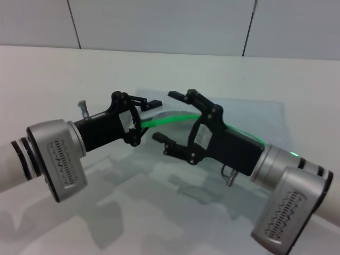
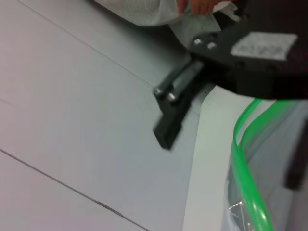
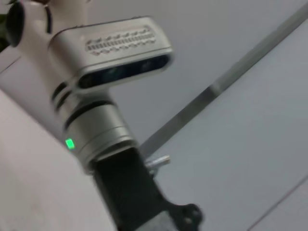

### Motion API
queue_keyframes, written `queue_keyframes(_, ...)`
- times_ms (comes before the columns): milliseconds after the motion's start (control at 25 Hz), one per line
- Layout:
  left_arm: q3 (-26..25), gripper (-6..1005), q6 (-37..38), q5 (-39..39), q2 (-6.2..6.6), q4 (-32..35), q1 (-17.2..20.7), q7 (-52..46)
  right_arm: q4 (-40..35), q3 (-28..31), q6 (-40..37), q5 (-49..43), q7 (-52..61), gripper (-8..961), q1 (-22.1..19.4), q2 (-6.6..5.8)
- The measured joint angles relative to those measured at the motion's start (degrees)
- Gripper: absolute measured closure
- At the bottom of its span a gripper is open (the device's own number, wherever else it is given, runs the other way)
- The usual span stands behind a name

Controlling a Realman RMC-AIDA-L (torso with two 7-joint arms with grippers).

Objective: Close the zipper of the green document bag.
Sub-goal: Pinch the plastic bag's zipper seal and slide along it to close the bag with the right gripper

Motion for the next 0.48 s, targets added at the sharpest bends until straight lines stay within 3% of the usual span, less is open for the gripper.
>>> queue_keyframes(480,0.3,942,2.1,0.4,1.15,0.0,-0.6,1.4,-1.1,0.9,-1.8,0.0,0.3,83,-1.2,-0.26)
